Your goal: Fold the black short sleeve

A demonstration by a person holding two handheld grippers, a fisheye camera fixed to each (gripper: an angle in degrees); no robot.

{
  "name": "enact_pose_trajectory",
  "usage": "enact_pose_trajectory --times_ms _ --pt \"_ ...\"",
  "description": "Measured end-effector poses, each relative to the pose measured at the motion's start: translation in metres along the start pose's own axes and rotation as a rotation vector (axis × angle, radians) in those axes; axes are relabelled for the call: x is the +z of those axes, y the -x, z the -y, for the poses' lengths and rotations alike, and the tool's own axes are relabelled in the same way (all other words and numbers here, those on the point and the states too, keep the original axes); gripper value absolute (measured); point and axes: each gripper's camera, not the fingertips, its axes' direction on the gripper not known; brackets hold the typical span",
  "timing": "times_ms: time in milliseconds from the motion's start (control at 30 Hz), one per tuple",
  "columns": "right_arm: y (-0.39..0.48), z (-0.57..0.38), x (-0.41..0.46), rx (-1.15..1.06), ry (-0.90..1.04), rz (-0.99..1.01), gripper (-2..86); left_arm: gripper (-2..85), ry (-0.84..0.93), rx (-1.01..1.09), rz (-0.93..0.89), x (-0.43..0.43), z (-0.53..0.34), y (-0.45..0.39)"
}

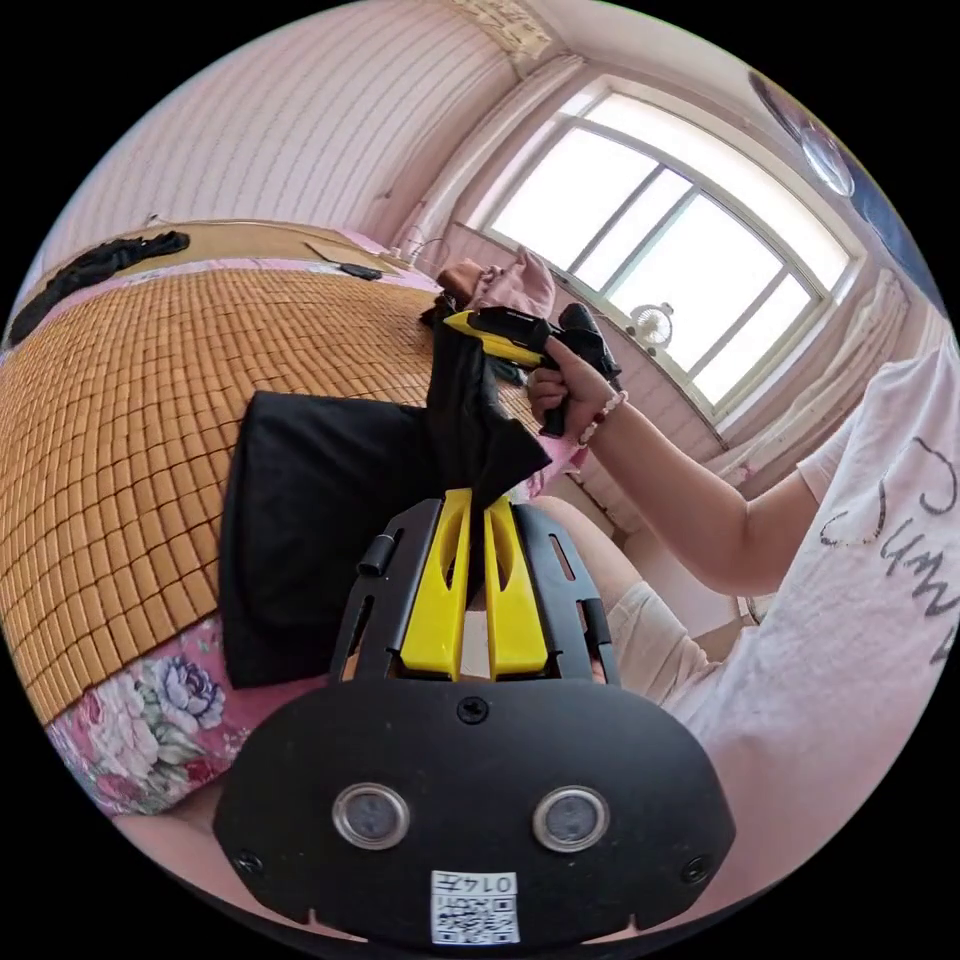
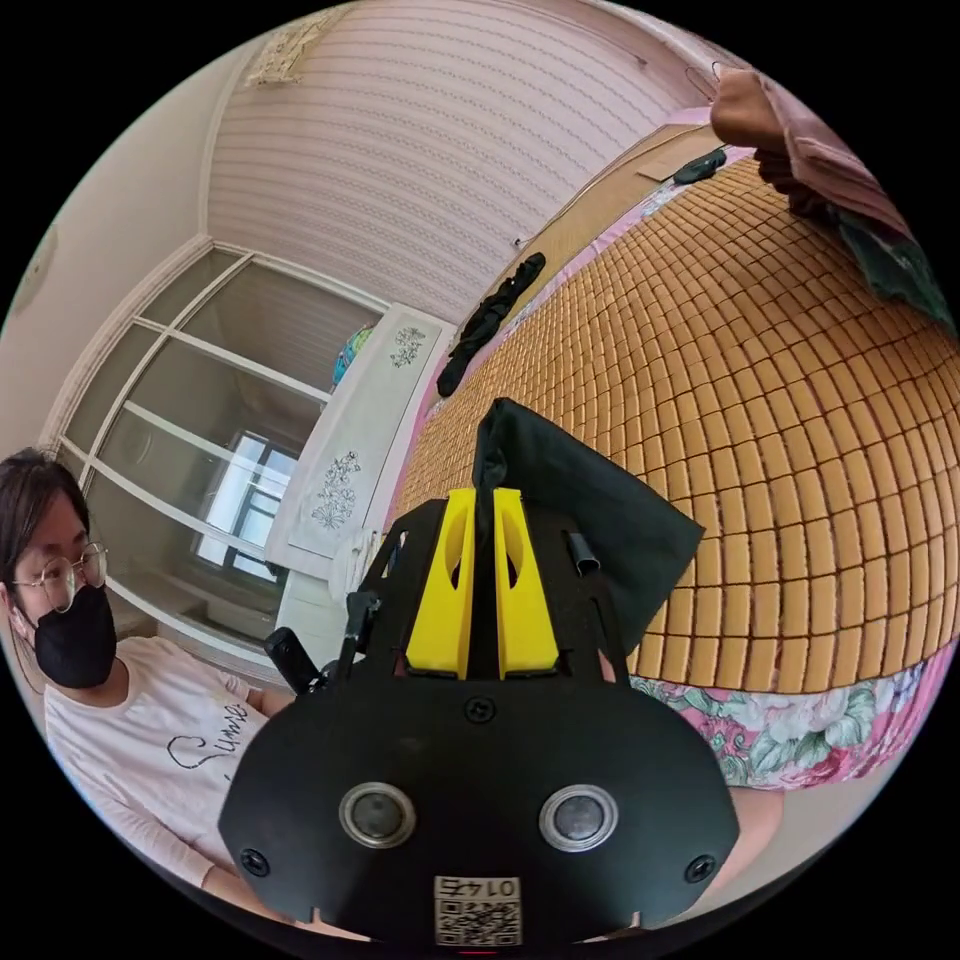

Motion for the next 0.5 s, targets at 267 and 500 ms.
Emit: enact_pose_trajectory --times_ms 267,500 --pt "0.036 0.041 0.159 0.008 0.205 -0.296 3.6 0.7 0.075 -0.291 0.109 0.002 -0.033 0.080" --pt "0.089 0.062 0.183 -0.154 0.199 -0.304 6.0 4.7 0.104 -0.340 0.208 -0.034 -0.059 0.095"
